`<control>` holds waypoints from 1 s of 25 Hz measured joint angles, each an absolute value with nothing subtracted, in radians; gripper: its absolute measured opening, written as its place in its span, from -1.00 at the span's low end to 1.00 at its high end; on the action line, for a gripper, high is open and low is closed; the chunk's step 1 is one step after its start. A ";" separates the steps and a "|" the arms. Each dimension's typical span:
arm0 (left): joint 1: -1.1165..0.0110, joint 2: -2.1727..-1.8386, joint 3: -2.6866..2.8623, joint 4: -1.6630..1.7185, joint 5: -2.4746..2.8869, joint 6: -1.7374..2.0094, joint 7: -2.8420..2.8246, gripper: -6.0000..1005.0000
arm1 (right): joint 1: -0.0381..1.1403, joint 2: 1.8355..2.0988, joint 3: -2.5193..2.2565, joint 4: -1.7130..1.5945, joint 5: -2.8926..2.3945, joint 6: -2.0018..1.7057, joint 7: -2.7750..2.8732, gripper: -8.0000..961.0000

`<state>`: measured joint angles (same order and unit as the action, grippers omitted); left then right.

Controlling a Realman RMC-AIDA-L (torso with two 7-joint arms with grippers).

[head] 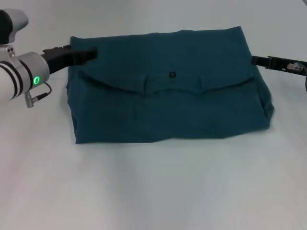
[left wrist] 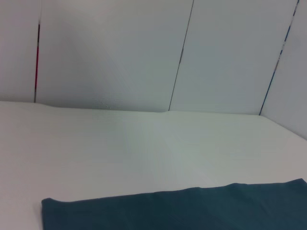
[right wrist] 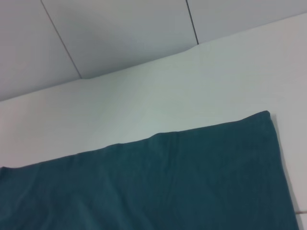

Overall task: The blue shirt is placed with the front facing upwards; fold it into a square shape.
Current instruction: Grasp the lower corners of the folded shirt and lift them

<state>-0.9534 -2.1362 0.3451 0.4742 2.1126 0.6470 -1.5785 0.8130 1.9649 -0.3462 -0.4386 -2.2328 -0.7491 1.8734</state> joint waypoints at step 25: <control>-0.658 -2.126 0.579 0.730 2.122 1.087 -1.830 0.64 | 0.550 1.942 -0.365 -0.608 -2.240 -1.245 1.949 0.21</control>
